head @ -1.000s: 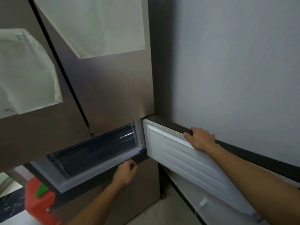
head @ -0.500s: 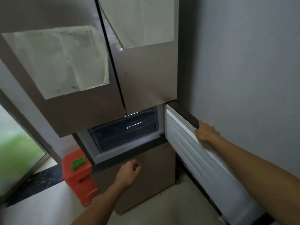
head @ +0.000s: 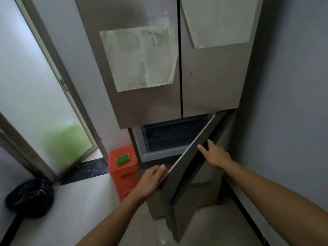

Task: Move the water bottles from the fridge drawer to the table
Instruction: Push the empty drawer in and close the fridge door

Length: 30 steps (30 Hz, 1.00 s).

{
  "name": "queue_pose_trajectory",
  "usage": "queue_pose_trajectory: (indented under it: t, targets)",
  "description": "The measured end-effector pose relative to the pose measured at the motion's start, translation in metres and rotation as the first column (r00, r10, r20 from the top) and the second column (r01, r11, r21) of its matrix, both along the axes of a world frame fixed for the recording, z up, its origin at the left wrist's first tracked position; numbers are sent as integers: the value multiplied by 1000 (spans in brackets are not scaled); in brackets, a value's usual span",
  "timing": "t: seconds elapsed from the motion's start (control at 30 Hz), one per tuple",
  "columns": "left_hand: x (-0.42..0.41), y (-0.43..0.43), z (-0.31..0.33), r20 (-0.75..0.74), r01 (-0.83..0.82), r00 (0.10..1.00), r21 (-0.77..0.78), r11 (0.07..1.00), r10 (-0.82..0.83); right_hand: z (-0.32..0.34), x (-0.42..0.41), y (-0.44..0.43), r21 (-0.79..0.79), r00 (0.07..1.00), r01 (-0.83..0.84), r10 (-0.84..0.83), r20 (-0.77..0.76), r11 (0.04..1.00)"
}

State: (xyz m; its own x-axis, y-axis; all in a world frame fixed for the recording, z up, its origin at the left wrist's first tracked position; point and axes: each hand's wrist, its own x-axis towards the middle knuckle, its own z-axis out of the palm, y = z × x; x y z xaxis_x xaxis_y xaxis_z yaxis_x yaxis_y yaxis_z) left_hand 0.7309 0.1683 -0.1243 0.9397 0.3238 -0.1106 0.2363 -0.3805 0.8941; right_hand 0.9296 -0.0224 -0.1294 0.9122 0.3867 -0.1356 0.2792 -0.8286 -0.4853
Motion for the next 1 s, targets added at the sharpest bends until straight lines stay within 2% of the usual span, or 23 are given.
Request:
queue_pose_trajectory:
  t: [0.07,0.2,0.27,0.4,0.53,0.77,0.87,1.0]
  targets:
    - [-1,19,5,2,-60,998,7,998,60,-9,-1,16,29,996,-77,76,45,997]
    - [9,52,8,7,-233,972,39,972,233,-23,8,49,-45,967,-220,224,125,974]
    - [21,65,8,12,-321,947,5,947,321,-28,15,61,-76,943,-272,281,178,959]
    - [57,84,8,53,-545,834,-79,835,550,-41,38,78,-177,868,-388,423,259,905]
    - [92,99,1,67,-721,688,-50,692,722,-45,61,96,-222,826,-447,495,270,866]
    - [135,129,9,214,-780,603,-48,624,769,-51,76,123,-268,821,-437,502,270,859]
    - [152,146,9,277,-761,626,9,649,729,-53,78,133,-282,832,-419,489,262,863]
    - [162,167,2,279,-721,667,10,692,691,-51,83,151,-303,858,-373,450,246,877]
